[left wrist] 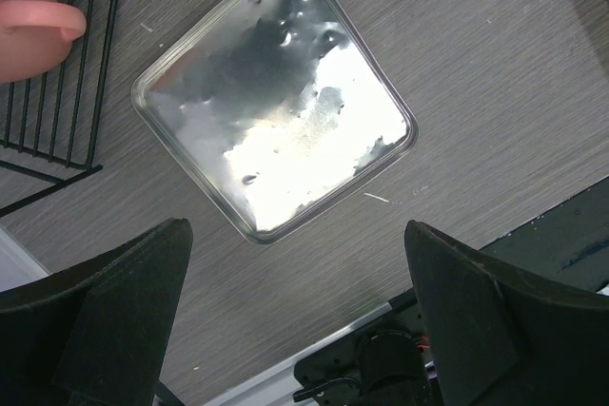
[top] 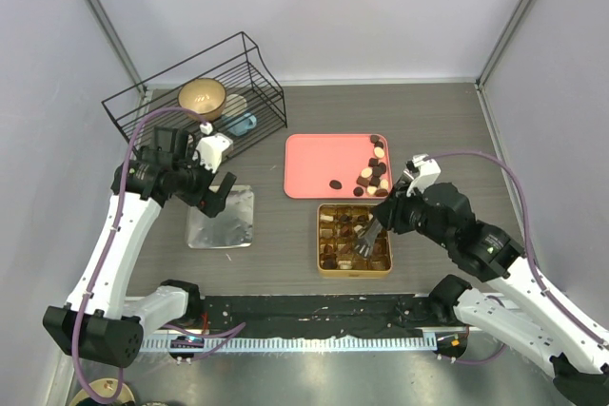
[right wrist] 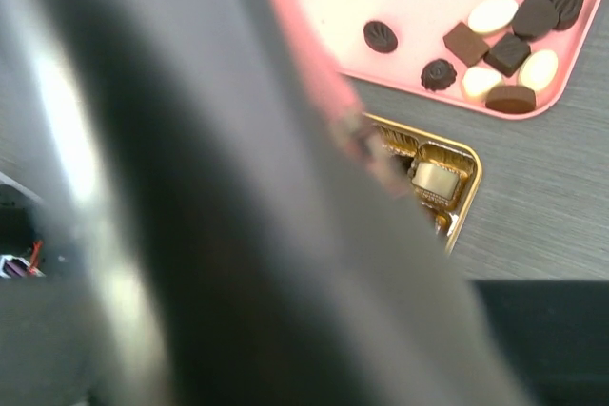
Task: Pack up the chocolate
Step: Place the fake chocolate in the packing box.
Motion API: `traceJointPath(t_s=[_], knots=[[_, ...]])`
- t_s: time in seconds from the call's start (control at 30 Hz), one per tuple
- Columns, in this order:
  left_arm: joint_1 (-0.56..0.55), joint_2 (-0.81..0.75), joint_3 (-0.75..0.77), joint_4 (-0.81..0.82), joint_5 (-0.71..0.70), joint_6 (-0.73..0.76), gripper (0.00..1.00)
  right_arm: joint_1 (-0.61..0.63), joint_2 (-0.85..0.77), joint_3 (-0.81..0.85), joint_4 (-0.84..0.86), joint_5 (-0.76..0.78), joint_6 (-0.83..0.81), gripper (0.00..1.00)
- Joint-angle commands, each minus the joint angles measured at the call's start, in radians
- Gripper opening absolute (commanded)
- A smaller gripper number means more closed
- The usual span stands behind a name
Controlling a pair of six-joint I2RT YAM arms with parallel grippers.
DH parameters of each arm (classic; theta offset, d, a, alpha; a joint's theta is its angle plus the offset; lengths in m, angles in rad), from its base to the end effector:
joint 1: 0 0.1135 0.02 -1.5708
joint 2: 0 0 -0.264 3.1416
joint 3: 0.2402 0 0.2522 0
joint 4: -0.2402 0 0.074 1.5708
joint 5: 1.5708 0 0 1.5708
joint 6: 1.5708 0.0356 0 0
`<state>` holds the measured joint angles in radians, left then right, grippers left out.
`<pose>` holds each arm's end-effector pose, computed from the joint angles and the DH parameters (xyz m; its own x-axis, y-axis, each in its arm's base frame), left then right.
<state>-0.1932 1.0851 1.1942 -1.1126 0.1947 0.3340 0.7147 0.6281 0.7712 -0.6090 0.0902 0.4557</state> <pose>0.1874 -0.0437 0.3414 -0.6867 0.4621 -0.5612 0.5457 0.8377 0.0220 0.1064 0.0881 0.3138 -0.5652 0.0899 -0.8201 -0.3822 0.8524 0.3569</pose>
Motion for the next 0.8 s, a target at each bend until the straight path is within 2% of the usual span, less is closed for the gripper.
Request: traceJointPath(t_s=[0.0,0.3,0.6,0.77], knots=[[0.006,-0.004,0.034,0.02,0.022,-0.016,1.0,0.008,-0.001,-0.03,0.046,-0.007,0.009,0.33],[0.006,0.002,0.045,0.007,0.012,0.0,1.0,0.029,0.018,-0.043,0.071,0.039,-0.002,0.45],[0.006,0.009,0.065,0.002,0.015,0.019,1.0,0.032,0.064,0.065,0.095,0.12,-0.063,0.44],[0.006,0.007,0.07,0.0,0.025,0.014,1.0,0.032,0.206,0.155,0.21,0.154,-0.135,0.42]])
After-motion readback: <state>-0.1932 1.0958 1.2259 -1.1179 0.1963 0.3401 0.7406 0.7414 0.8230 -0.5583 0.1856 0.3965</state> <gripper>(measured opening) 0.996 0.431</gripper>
